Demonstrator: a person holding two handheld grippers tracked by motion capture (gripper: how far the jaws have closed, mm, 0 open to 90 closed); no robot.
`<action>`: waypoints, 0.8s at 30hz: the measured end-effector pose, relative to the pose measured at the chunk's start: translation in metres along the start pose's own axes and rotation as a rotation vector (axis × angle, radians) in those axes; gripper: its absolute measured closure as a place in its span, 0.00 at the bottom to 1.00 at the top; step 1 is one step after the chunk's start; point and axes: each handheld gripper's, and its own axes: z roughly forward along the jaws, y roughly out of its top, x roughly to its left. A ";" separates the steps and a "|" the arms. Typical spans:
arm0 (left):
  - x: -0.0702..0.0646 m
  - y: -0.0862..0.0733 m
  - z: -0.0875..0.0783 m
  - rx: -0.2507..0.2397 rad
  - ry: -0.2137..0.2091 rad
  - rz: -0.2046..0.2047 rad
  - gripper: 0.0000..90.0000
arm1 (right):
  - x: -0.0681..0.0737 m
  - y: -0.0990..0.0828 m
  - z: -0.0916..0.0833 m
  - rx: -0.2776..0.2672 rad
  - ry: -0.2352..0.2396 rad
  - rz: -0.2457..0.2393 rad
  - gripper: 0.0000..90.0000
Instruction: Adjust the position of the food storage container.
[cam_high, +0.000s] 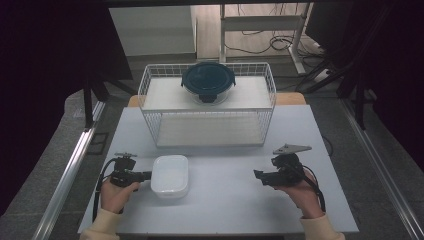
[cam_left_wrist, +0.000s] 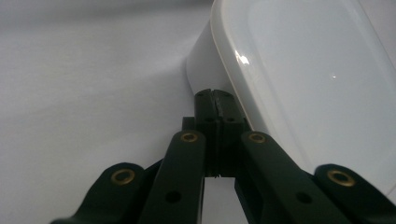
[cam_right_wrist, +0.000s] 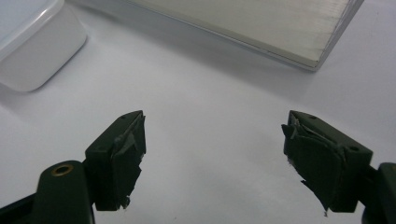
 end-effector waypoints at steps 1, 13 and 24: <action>-0.002 0.003 0.003 0.004 -0.005 0.000 1.00 | 0.000 0.000 0.000 0.004 0.001 0.000 0.23; -0.014 0.008 0.017 0.030 -0.038 0.019 1.00 | 0.000 0.000 0.000 0.007 0.001 0.004 0.23; -0.033 0.012 0.027 0.057 -0.069 0.061 1.00 | 0.000 -0.001 0.002 0.010 -0.001 -0.004 0.23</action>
